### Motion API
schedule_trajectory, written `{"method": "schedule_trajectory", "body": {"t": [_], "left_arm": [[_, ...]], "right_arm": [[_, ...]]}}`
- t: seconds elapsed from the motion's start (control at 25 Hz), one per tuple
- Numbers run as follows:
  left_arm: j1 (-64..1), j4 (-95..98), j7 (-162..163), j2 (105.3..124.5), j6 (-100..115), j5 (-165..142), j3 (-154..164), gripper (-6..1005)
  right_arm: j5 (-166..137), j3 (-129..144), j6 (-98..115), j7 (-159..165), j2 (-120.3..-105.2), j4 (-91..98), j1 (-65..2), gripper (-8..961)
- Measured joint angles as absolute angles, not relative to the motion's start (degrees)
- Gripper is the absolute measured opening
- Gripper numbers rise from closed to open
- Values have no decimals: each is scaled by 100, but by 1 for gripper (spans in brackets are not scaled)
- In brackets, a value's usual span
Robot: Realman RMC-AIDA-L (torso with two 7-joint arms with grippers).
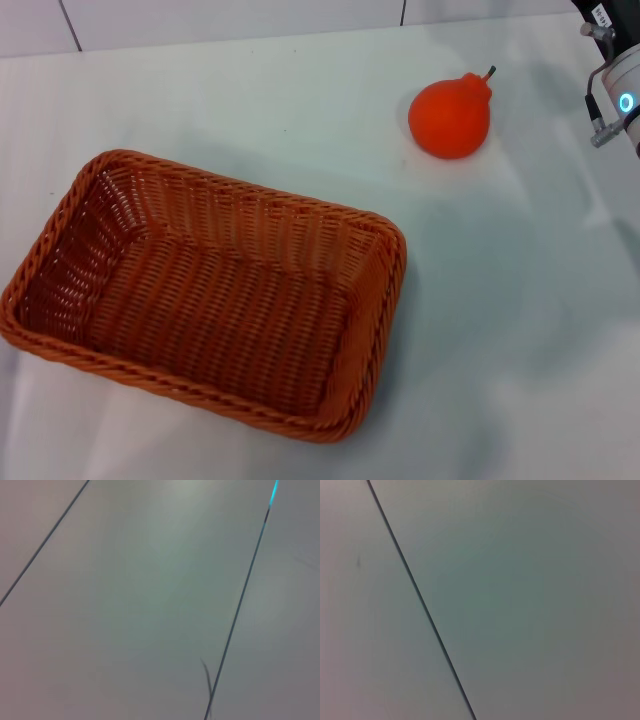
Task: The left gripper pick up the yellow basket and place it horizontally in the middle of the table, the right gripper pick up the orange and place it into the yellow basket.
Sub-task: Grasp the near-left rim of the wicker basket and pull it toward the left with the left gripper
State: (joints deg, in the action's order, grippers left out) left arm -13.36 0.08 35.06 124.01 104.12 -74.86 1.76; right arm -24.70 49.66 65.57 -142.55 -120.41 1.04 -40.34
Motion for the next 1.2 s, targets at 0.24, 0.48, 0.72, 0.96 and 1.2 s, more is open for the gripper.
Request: {"method": "schedule_trajectory", "body": {"t": [0.24,0.48,0.72,0.96,1.2], "left_arm": [[-1336,-1,3507,12401,10397,-7505,184,533],[-1333,-8,3507,12397,10388,-7514,187,531],[-1359,341,4040,12367,10194,-7535,380,533],[-1430,1577,5761,12218,9807,-7538,1177,532],[-1595,3092,8327,11631,9231,-7997,2816,531]], "right_arm": [[-2470,4966,6557,-14255,-12041,105,-4034,910],[-2469,4966,6557,-14255,-12041,114,-4034,910],[-2469,4966,6547,-14256,-12041,117,-4045,909],[-2469,4966,6531,-14255,-12040,123,-4061,909],[-2469,4895,6528,-14256,-12030,124,-4061,909]]}}
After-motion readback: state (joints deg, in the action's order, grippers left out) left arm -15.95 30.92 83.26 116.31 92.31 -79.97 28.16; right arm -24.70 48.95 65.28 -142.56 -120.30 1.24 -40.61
